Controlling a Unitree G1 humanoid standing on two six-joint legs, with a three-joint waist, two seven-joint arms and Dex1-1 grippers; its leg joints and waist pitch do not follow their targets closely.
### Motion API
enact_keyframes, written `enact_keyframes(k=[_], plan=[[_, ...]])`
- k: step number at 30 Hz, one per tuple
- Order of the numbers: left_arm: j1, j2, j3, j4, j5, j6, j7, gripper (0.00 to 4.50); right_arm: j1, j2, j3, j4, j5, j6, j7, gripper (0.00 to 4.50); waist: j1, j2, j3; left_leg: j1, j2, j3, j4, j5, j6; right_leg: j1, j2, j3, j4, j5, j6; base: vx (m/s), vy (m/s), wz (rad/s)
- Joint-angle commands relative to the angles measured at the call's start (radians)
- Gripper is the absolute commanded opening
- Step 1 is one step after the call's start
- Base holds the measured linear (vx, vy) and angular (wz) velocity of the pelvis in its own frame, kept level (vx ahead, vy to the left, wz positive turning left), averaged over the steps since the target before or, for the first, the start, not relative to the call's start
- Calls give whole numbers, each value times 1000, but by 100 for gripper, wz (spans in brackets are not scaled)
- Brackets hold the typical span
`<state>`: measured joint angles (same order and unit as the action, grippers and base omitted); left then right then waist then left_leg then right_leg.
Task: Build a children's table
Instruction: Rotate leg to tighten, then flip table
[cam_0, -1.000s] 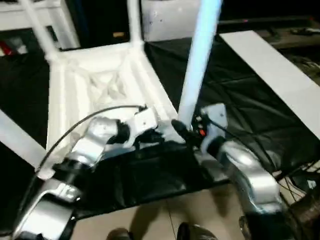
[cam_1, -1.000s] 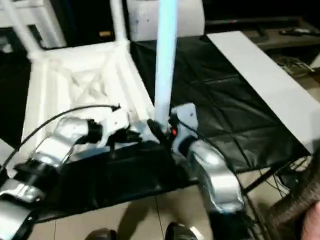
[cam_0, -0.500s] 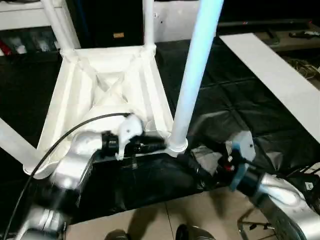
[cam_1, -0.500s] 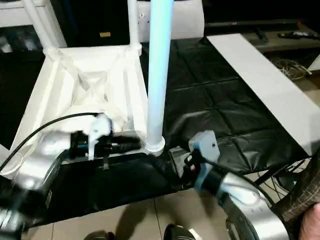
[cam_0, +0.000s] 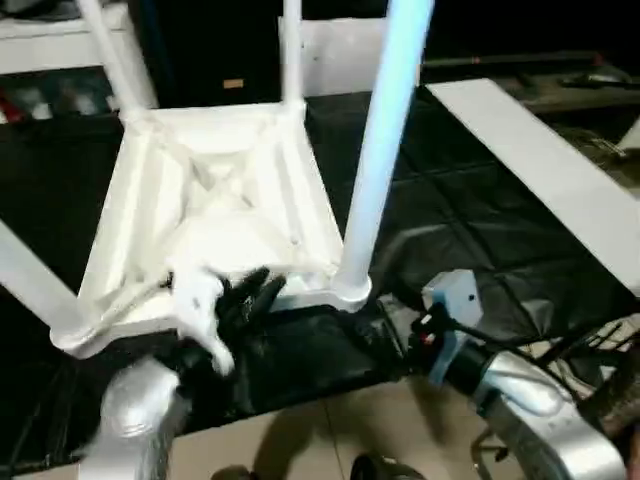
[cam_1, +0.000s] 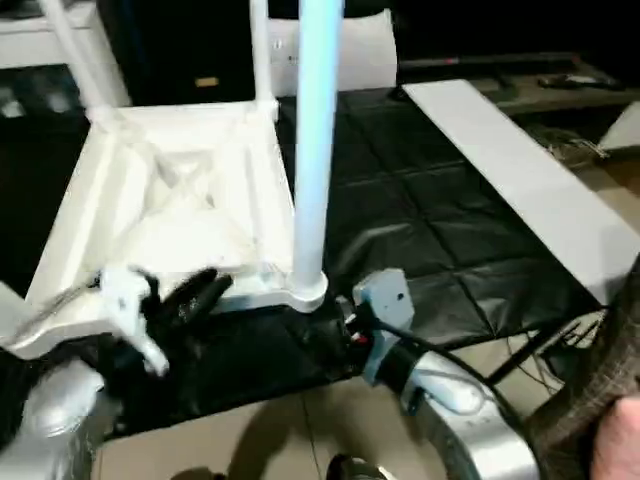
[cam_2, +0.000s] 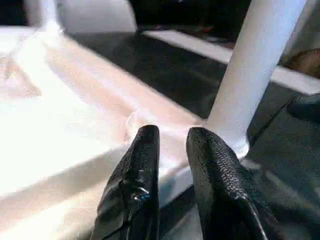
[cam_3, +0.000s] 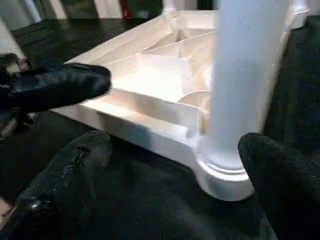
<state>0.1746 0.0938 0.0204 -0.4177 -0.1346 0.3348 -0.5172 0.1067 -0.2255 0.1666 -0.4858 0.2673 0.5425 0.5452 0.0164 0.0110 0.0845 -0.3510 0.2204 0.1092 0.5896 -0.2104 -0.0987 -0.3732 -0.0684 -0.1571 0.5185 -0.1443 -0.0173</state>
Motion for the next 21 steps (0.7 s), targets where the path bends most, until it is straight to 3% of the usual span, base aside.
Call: enact_keyframes(k=[1, 2, 3, 4, 5, 6, 7, 8, 9, 10, 11, 12, 13, 14, 15, 16, 17, 18, 20, 21], plan=[[28, -32, -7, -56, 13, 15, 60, 106, 1, -25, 22, 16, -17, -20, 17, 450, -6, 22, -35, -34, 95, -121, -191, -731, 52, 58, -21, 50, 93, -187, -52, -49, -67, 47], [40, -44, -5, -67, 4, 17, 69, 106, 4, -33, 32, 19, -28, -33, 23, 450, -10, 9, -28, -23, 60, -131, -165, -718, 77, 38, -36, 71, 87, -220, -104, -49, -67, 47], [56, -52, -3, -88, 0, 22, 81, 106, 7, -37, 37, 22, -31, -35, 24, 450, -9, -4, -28, -43, 27, -118, -138, -682, 68, 50, -56, 80, 50, -337, -125, 12, -104, 62], [71, -58, 1, -108, 2, 52, 100, 106, 9, -39, 38, 25, -32, -39, 25, 450, 14, -25, -34, -46, -66, -56, -46, -450, 45, 42, -130, 76, -46, -733, -78, 16, -79, 50], [93, -64, 1, -127, 13, 55, 122, 106, 13, -44, 41, 30, -30, -49, 35, 450, 23, -36, -29, -27, -74, -45, 15, -326, 57, 27, -188, 73, -95, -927, -43, 16, -79, 50], [106, -65, -1, -136, 17, 54, 127, 106, 15, -48, 42, 31, -28, -56, 42, 450, 20, -60, -39, -51, -69, -30, 112, -98, 85, 44, -260, 63, -134, -1021, 13, -5, -20, 36], [118, -65, -3, -145, 22, 51, 131, 106, 17, -52, 43, 32, -27, -63, 51, 450, 31, -57, -39, -80, -52, -33, 143, -64, 104, 59, -308, 76, -123, -918, 38, -6, 2, 43], [132, -60, -13, -153, 31, 33, 138, 106, 20, -52, 41, 32, -19, -75, 57, 450, 47, -53, -44, -93, -34, -43, 149, -88, 111, 82, -342, 88, -101, -752, 11, -6, 2, 43], [132, -60, -13, -153, 31, 33, 138, 106, 20, -52, 41, 32, -19, -75, 57, 450, 52, -52, -45, -97, -29, -47, 155, -98, 117, 94, -357, 89, -100, -678, -18, 1, 50, 58], [149, -56, -21, -163, 35, 32, 147, 106, 21, -53, 37, 34, -9, -72, 59, 450, 56, -37, -53, -61, -11, -52, 126, -106, 98, 82, -328, 142, -85, -570, -133, -18, 86, 45], [165, -59, -22, -167, 44, 18, 163, 106, 21, -57, 36, 36, -6, -74, 60, 450, 64, -41, -48, -63, 3, -52, 95, -109, 110, 93, -299, 127, -74, -522, -208, -18, 86, 45], [179, -74, -9, -171, 39, 13, 183, 106, 19, -61, 35, 39, 2, -77, 65, 450, 65, -12, -49, -32, 3, -28, -13, -38, 154, 87, -157, 55, -31, -407, -269, -14, 127, 20], [189, -86, 5, -176, 43, 7, 206, 126, 17, -63, 34, 41, 8, -86, 72, 450, 29, 18, -49, 26, 32, -31, -64, -65, 235, 22, -19, 16, 57, -318, -178, 2, 126, 15], [194, -97, 20, -177, 52, 5, 231, 137, 14, -62, 33, 42, 15, -92, 77, 450, 25, 26, -60, 40, 52, -42, -60, -80, 224, -3, -18, 46, 86, -213, -144, 2, 126, 15], [201, -109, 41, -177, 56, -15, 255, 137, 11, -61, 30, 38, 28, -99, 87, 450, 24, 22, -54, 26, 54, -40, -67, -129, 200, 0, -20, 58, 84, -172, -135, -14, 107, 19], [205, -115, 53, -176, 59, -30, 269, 143, 8, -60, 28, 36, 36, -103, 93, 450, 23, 11, -46, 12, 45, -34, -75, -258, 135, 15, -36, 88, 53, -143, -125, -29, 90, 15], [215, -114, 60, -177, 69, -49, 282, 146, 4, -54, 24, 38, 38, -111, 91, 450, 22, 9, -41, 11, 21, -25, -79, -400, 45, 22, -52, 111, 27, -208, -113, -29, 90, 15], [225, -114, 66, -177, 86, -44, 303, 156, -2, -48, 20, 40, 37, -120, 88, 450, 14, -1, -37, 4, 6, -24, -84, -516, -9, 28, -59, 122, 15, -336, -80, -58, 46, 4], [242, -117, 77, -180, 103, -45, 336, 181, -17, -38, 9, 52, 20, -140, 63, 450, 4, -12, -36, 2, -3, -27, -81, -575, -35, 24, -68, 128, -1, -462, -43, -69, 25, -8], [244, -117, 79, -180, 106, -46, 340, 187, -19, -37, 7, 54, 18, -143, 59, 450, 1, -14, -36, -1, -5, -27, -80, -571, -33, 23, -70, 130, -4, -483, -36, 0, 0, 0]])
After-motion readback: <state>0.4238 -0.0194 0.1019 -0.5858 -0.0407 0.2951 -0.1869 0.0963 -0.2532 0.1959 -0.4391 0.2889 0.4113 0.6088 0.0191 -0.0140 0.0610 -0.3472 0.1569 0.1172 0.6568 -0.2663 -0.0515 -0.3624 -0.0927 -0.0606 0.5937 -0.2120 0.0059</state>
